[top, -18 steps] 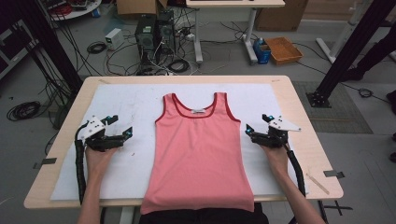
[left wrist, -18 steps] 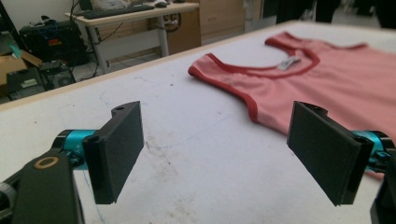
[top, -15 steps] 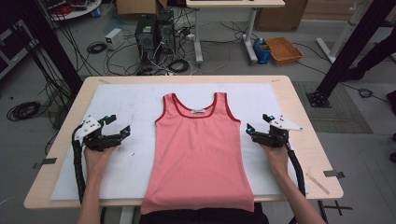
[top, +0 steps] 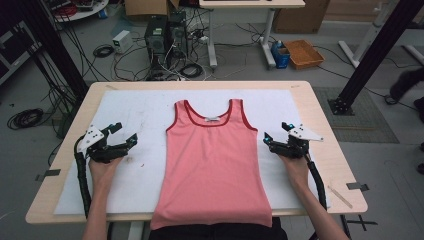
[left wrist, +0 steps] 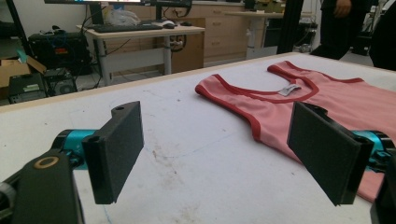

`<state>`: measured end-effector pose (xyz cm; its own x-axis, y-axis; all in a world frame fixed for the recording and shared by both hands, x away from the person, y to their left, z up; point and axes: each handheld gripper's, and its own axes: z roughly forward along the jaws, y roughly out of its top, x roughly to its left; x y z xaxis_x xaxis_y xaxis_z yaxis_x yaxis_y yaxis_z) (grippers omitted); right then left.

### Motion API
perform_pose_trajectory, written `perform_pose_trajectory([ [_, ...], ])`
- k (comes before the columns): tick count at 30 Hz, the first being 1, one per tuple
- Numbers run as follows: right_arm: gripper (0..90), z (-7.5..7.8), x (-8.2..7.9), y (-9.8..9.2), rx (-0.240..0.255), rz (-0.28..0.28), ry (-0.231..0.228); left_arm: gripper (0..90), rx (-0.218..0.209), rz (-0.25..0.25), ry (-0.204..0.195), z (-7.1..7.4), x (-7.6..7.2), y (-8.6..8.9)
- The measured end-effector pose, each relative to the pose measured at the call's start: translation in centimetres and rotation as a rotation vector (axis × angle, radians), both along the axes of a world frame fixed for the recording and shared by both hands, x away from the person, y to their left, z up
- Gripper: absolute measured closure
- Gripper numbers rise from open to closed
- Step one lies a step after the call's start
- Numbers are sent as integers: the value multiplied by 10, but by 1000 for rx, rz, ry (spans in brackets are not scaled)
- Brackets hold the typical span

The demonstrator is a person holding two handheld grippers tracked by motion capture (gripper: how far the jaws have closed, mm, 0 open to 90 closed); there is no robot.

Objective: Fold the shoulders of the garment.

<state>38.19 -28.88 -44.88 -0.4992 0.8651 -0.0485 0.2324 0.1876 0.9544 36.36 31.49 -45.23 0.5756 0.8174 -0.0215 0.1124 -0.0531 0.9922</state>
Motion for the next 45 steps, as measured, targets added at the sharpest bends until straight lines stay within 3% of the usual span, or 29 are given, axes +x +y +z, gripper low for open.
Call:
perform_pose_trajectory([
  [7, 188, 0, -1, -1, 4, -2, -14, 187, 5, 15, 8, 0, 1, -2],
  [12, 188, 0, -3, -2, 42, 12, 2, 187, 29, 17, 11, 1, 1, -4],
  [17, 188, 0, -3, -1, 29, 16, -9, 187, 64, 20, 7, 1, 0, -7],
  [30, 188, 0, -3, 0, 16, 9, -10, 192, 46, 37, 13, 1, 1, -6],
  [37, 188, 0, -3, 2, 8, 6, -7, 191, 67, 39, 12, 1, 1, -8],
  [45, 188, 0, -2, 1, 8, 8, -6, 192, 67, 11, 46, 11, 1, -8],
])
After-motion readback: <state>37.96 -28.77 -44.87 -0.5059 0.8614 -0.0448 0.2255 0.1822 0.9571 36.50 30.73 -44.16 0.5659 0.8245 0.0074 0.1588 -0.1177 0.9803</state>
